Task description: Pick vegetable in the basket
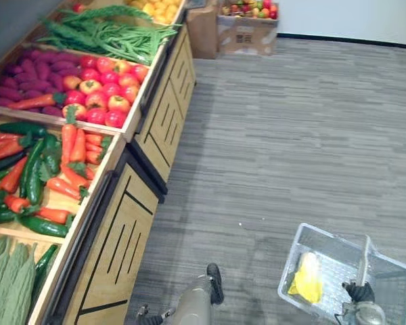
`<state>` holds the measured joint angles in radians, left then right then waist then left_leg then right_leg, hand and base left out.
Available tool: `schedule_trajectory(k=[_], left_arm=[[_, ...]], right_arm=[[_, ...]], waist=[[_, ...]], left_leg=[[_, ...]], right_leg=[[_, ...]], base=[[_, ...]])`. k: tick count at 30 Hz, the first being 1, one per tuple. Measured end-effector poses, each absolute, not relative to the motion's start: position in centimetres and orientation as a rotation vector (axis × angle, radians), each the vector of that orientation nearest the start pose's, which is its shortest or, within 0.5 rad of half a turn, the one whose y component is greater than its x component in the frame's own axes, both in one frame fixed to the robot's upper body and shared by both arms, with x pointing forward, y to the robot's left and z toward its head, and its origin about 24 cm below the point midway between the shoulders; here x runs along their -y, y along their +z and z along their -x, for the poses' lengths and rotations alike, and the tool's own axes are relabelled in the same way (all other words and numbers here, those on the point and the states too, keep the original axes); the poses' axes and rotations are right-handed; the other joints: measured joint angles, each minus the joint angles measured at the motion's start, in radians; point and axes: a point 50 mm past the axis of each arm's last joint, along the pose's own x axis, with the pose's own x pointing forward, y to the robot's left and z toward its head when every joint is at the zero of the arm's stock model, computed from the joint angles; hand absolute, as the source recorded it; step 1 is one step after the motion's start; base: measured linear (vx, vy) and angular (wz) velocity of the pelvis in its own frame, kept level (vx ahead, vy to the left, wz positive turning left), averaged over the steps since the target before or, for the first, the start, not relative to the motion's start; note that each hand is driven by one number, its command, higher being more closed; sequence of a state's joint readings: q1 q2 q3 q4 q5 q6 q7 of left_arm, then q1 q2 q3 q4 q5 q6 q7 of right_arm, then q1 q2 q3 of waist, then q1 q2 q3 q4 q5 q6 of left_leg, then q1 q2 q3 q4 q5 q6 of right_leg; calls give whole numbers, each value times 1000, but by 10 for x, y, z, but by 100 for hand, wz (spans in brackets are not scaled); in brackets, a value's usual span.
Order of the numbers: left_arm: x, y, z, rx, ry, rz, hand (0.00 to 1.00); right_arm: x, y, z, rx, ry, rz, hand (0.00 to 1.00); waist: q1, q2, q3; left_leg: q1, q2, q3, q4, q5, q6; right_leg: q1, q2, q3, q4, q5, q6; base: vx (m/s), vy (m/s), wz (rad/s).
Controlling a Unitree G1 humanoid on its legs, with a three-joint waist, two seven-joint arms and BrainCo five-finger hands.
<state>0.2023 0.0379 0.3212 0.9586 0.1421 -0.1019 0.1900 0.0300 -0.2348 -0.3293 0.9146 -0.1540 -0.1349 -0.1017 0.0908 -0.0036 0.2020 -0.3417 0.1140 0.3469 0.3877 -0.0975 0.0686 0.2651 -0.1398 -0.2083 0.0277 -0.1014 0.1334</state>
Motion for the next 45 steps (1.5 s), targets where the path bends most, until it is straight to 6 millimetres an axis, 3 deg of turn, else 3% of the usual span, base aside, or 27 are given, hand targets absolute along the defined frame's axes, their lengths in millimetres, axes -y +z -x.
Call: schedule_trajectory(k=[3,5,6,7,8,10,11,13,14,17,18,20,21,22,23,25,28,30,32,33,35,36,37,40,43,44,45], left_arm=[[-223,-157,-51,-1084,474,-127,0],[-226,-156,-46,-1087,479,-137,0],[-229,-153,-46,-1069,483,-150,0],[-234,-150,-49,-1048,480,-170,0],[-235,-149,-51,-1038,472,-181,0],[-240,-145,-59,-1008,466,-199,0],[-240,-145,-59,-1005,468,-198,0],[-241,-145,-60,-1004,477,-192,0],[-243,-144,-60,-1002,490,-185,0],[-248,-143,-64,-986,537,-160,0],[-250,-142,-64,-984,548,-157,0],[-254,-141,-66,-972,575,-147,0],[-256,-140,-66,-972,582,-146,0],[-250,-143,-71,-978,574,-119,0],[-237,-148,-71,-996,563,-83,0],[-227,-153,-64,-1033,559,-50,0],[-226,-154,-65,-1030,586,-12,0],[-226,-153,-69,-1021,587,-8,0],[-226,-153,-71,-1020,579,-14,0],[-226,-153,-72,-1016,570,-23,0],[-229,-150,-77,-997,559,-44,0],[-230,-150,-78,-993,559,-45,0],[-234,-147,-82,-973,567,-56,0],[-238,-147,-79,-993,589,-73,0],[-237,-147,-79,-993,591,-77,0],[-235,-148,-79,-994,593,-71,0],[-233,-148,-84,-986,592,-63,0]], right_arm=[[276,-111,-152,-754,-379,269,100],[270,-113,-153,-752,-372,254,100],[264,-116,-151,-762,-356,245,100],[257,-122,-141,-793,-339,240,100],[255,-125,-135,-808,-339,233,100],[257,-122,-142,-796,-374,214,100],[258,-122,-142,-795,-380,216,100],[265,-121,-133,-784,-393,242,100],[268,-121,-131,-793,-410,239,100],[274,-124,-120,-827,-456,221,100],[275,-124,-118,-833,-462,217,100],[277,-126,-109,-853,-475,214,100],[277,-126,-107,-858,-477,215,100],[283,-124,-108,-852,-503,212,100],[289,-121,-111,-835,-524,211,100],[289,-117,-123,-804,-505,210,100],[287,-115,-132,-789,-472,207,100],[286,-117,-131,-804,-466,202,100],[288,-121,-124,-840,-469,205,100],[289,-122,-121,-854,-469,207,100],[287,-125,-115,-874,-469,203,100],[287,-125,-115,-874,-469,203,100],[287,-125,-114,-874,-471,201,100],[282,-126,-116,-860,-465,189,100],[274,-131,-113,-883,-461,164,100],[279,-127,-118,-860,-478,171,100],[280,-124,-124,-835,-476,174,100]], waist=[[5,-30,-16],[3,-41,-24],[-3,-56,-22],[-10,-64,-28],[-12,-73,-27],[-23,-82,-25],[-33,-81,-24],[-47,-81,-22],[-51,-80,-23],[-58,-76,-21],[-58,-76,-21],[-57,-89,-26],[-57,-98,-29],[-57,-73,-25],[-44,-52,-28],[-44,-41,-27],[-59,-13,-34],[-63,-16,-32],[-64,-19,-29],[-63,-20,-29],[-76,-17,-36],[-77,-15,-38],[-81,-37,-38],[-80,-47,-36],[-83,-43,-37],[-82,-7,-25],[-84,13,-20]], left_leg=[[101,-35,25,-132,7,-1],[173,-60,34,-217,0,-11],[227,-82,23,-252,-14,-6],[281,-100,-1,-274,-28,-1],[301,-104,-19,-280,-37,4],[366,-103,-86,-282,-67,13],[383,-100,-108,-283,-75,12],[448,-85,-198,-271,-122,0],[452,-78,-235,-251,-142,-7],[466,-33,-375,-183,-216,-65],[467,-20,-398,-173,-228,-81],[473,21,-504,-148,-288,-148],[474,27,-534,-144,-305,-167],[477,68,-583,-137,-311,-184],[466,94,-596,-136,-266,-181],[463,112,-609,-142,-181,-196],[387,157,-610,-94,-73,-213],[341,164,-586,-64,-10,-238],[293,162,-454,-36,-42,-282],[262,156,-327,-44,-53,-276],[226,151,-20,-86,-6,-214],[227,149,-11,-91,-3,-210],[227,126,53,-151,29,-196],[225,65,48,-287,98,-178],[236,50,26,-327,148,-164],[242,81,10,-323,153,-159],[244,117,-7,-323,153,-160]], right_leg=[[-85,-30,76,202,25,8],[-194,-61,111,449,73,107],[-264,-84,133,617,170,153],[-317,-96,148,761,313,161],[-345,-96,152,836,317,161],[-465,-64,128,1034,127,133],[-483,-55,108,1034,79,110],[-530,-47,52,858,-55,23],[-544,-43,57,743,-61,12],[-572,-6,192,346,-39,18],[-573,-2,218,287,-23,14],[-554,-11,259,119,28,12],[-552,-19,262,123,76,42],[-563,7,231,217,120,49],[-593,17,190,316,41,20],[-606,13,151,406,-21,-10],[-588,27,64,418,-65,-61],[-548,18,19,376,-68,-66],[-463,-5,-46,307,-67,-67],[-414,-23,-88,283,-67,-67],[-359,-51,-177,270,-68,-66],[-356,-54,-181,270,-68,-66],[-347,-72,-213,248,-66,-63],[-318,-99,-305,204,-57,-49],[-291,-112,-342,241,-44,-46],[-341,-113,-327,352,-70,-64],[-348,-61,-308,268,-123,-42]], base=[[236,99,-16],[229,114,-13],[325,143,23],[235,92,40],[407,80,56],[403,4,73],[373,-46,105],[392,-94,129],[305,-109,118],[526,-304,134],[529,-389,142],[548,-471,149],[553,-533,151],[505,-527,122],[469,-494,101],[389,-392,53],[444,-368,63],[296,-223,82],[284,-142,112],[222,-6,134],[165,67,146],[125,66,137],[106,97,110],[102,91,99],[111,26,75],[57,-22,33],[37,-119,29]])
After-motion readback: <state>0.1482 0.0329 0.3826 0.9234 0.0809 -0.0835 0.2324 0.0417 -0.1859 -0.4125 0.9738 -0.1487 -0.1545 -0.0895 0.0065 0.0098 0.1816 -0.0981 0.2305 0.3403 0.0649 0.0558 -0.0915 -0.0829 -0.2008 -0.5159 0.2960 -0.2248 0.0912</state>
